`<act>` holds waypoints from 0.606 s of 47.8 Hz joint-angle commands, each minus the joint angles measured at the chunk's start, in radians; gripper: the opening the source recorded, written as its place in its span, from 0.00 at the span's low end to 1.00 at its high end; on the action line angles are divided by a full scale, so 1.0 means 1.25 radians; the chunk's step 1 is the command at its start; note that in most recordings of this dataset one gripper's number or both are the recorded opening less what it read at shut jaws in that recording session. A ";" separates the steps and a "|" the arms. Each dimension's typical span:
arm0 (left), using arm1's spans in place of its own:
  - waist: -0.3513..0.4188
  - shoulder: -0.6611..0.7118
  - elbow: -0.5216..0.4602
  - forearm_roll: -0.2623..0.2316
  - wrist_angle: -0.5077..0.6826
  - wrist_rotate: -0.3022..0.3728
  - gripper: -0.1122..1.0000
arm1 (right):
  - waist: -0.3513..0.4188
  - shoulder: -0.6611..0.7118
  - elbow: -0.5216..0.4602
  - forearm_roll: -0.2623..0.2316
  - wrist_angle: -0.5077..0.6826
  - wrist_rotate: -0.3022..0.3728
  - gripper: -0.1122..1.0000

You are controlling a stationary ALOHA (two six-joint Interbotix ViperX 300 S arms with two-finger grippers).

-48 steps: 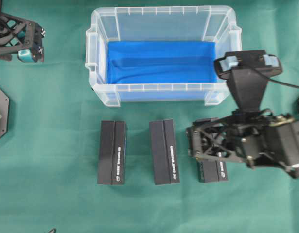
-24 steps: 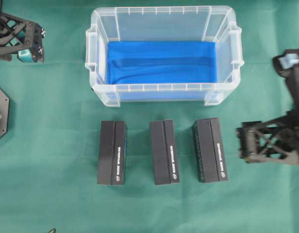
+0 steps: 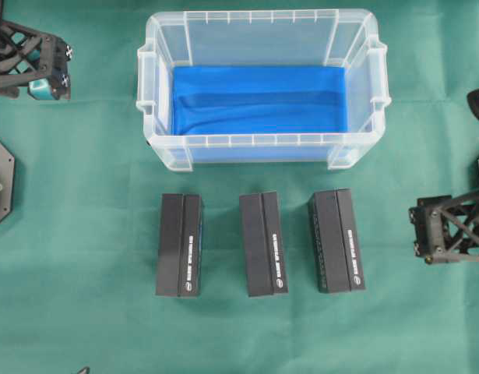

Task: Take out the box from the case.

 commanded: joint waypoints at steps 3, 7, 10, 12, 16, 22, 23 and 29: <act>-0.006 -0.007 -0.011 -0.001 -0.002 0.000 0.98 | -0.037 -0.020 0.004 -0.002 -0.004 -0.026 0.93; -0.009 -0.007 -0.009 -0.001 -0.002 0.000 0.98 | -0.069 -0.033 0.015 -0.002 -0.002 -0.064 0.93; -0.010 -0.007 -0.011 -0.001 -0.002 -0.001 0.98 | -0.094 -0.044 0.023 -0.004 -0.004 -0.092 0.93; -0.010 -0.007 -0.011 -0.001 -0.002 -0.001 0.98 | -0.114 -0.052 0.029 -0.002 -0.004 -0.112 0.93; -0.010 -0.007 -0.011 -0.001 -0.004 -0.001 0.98 | -0.156 -0.067 0.045 -0.002 -0.006 -0.150 0.93; -0.010 -0.007 -0.011 -0.001 -0.002 -0.002 0.98 | -0.221 -0.088 0.067 -0.002 -0.025 -0.216 0.93; -0.010 -0.007 -0.011 -0.001 -0.002 -0.004 0.98 | -0.231 -0.091 0.070 -0.002 -0.029 -0.226 0.93; -0.010 -0.006 -0.011 -0.001 -0.002 -0.004 0.98 | -0.293 -0.098 0.087 0.000 -0.055 -0.286 0.93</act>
